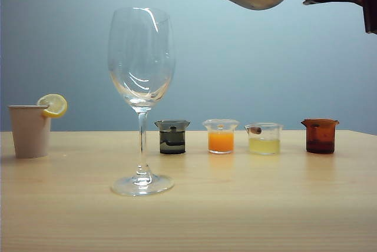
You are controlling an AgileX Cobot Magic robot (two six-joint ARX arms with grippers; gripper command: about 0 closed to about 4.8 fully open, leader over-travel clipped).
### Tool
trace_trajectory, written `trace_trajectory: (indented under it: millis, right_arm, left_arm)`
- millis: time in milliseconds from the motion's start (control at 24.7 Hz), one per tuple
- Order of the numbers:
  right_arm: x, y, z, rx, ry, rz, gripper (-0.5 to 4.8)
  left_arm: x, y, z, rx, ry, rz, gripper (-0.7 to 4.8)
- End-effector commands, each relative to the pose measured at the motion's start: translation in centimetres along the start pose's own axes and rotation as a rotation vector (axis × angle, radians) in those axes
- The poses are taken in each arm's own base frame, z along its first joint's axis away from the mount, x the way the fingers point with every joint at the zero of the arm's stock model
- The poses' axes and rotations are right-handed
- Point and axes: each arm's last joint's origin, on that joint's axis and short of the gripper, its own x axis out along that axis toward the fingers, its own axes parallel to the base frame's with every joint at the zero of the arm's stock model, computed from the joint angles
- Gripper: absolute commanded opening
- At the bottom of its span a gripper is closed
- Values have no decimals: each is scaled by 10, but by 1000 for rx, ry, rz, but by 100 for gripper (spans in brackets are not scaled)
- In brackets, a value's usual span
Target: Pick up the ice scoop on the desk filled with ice cubes, pour the ice into the goblet, and finally put the scoop back on the table.
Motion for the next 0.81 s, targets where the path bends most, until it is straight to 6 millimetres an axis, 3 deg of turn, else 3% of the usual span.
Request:
trace_trajectory:
  millis: [41,567,811]
  right_arm:
    - [-1,7,-2,9,8,33,-5]
    - [8,8,-19,-3,27,30,-5]
    - [8,36,-19,-102,27,0,-5]
  left_arm:
    - [-2,0,2,1,-15,-5,-5]
    - [-2,0,2,1,-15,-4,-5]
    - [-2,0,2,1,-15,-4,-5]
